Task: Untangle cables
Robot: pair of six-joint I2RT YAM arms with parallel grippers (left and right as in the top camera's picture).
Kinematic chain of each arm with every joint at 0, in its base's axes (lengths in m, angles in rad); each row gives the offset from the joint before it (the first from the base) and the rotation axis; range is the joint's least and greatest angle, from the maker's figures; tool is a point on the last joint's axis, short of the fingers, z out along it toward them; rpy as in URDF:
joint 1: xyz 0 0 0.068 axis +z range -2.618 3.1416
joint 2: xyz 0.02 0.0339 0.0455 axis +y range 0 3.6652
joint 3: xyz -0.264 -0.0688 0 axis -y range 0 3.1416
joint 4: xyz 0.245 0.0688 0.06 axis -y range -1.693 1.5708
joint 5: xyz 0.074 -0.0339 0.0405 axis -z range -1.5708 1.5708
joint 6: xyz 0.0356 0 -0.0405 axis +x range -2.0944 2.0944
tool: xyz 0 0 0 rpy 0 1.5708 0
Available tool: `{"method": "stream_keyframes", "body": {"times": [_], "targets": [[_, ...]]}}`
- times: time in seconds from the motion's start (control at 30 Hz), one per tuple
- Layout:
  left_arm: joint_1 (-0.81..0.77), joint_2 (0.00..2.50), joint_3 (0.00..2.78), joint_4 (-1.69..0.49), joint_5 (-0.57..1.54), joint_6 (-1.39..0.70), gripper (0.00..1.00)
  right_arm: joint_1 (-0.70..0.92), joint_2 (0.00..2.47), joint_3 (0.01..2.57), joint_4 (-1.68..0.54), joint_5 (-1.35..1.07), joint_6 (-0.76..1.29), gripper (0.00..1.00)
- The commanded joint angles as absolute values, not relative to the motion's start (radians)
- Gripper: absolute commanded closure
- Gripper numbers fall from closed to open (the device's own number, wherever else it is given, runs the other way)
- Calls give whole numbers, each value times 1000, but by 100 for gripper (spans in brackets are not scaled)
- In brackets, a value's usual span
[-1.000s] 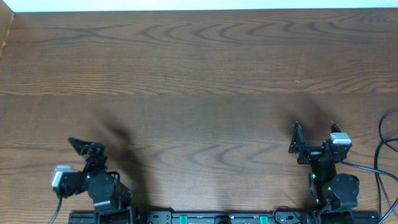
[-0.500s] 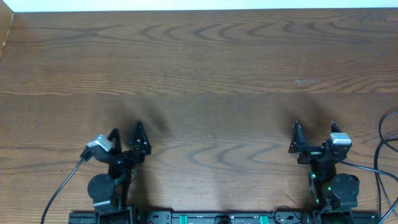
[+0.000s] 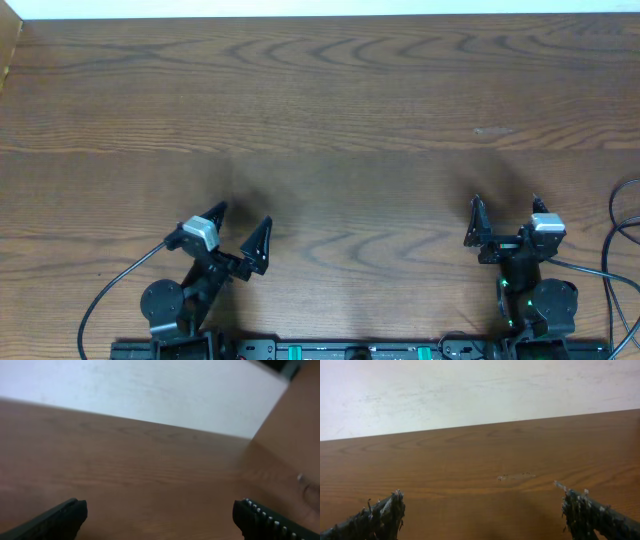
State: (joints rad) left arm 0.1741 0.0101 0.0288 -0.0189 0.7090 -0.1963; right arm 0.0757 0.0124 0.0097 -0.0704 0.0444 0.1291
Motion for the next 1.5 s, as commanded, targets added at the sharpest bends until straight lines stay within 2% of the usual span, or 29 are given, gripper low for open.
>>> {"method": "stream_keyframes", "body": {"times": [0.0,0.27,0.6,0.9,1.03,1.23,1.47], "targets": [[178,3,5,-56,737,117,2,73,6,6,-71,46,141,1],[178,13,4,-56,695,138,2,73,6,6,-71,46,141,1],[178,16,4,-43,466,138,2,73,6,6,-71,46,141,1],[178,16,4,-59,174,133,2,73,6,6,-71,46,141,1],[166,16,4,-62,155,90,2,73,6,6,-71,46,141,1],[36,5,4,-67,65,70,2,73,6,6,-71,46,141,1],[27,6,4,-66,63,70,2,73,6,6,-71,46,141,1]]}}
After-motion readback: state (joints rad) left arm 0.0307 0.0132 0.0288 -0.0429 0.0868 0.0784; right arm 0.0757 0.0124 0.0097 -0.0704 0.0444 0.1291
